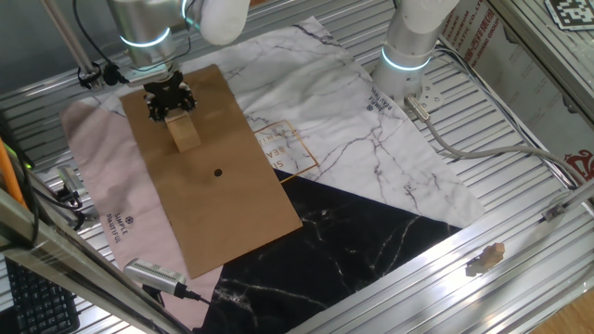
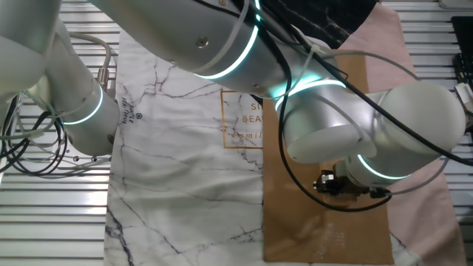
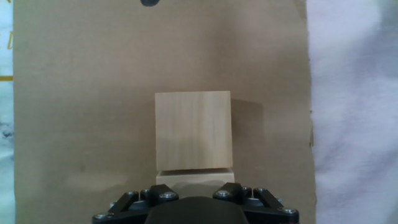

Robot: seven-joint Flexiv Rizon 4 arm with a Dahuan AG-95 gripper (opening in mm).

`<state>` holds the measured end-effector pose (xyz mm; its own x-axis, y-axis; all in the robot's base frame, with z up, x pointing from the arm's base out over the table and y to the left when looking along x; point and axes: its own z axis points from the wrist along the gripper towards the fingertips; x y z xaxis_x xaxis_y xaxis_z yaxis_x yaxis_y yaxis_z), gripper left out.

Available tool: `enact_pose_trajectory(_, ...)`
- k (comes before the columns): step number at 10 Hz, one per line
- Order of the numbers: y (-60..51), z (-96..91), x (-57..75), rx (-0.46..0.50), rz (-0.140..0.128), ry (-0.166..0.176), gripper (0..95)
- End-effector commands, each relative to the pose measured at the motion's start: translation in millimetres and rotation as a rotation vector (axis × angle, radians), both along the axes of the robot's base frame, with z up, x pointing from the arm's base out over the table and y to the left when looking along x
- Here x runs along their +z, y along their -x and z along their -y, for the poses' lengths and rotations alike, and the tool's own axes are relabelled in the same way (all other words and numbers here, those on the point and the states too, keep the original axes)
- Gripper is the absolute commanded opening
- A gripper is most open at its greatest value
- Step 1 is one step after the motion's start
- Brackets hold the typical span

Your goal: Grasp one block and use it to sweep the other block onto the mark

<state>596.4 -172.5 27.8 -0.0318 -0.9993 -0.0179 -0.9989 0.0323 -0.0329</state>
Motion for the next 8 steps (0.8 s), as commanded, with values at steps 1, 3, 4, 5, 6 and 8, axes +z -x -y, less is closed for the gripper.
enact_pose_trajectory(1,-0.2,0.4,0.9,-0.001,0.001,-0.002,0.0)
enact_pose_trajectory(3,-0.1,0.4,0.9,0.002,0.001,0.0,0.0)
enact_pose_trajectory(4,-0.1,0.4,1.1,0.002,0.001,-0.003,0.0)
enact_pose_trajectory(5,0.0,0.4,1.1,0.004,0.001,-0.006,0.0)
enact_pose_trajectory(6,0.1,0.3,1.3,0.004,0.001,-0.005,0.0)
enact_pose_trajectory(8,0.1,0.3,1.4,0.005,0.003,-0.002,0.0)
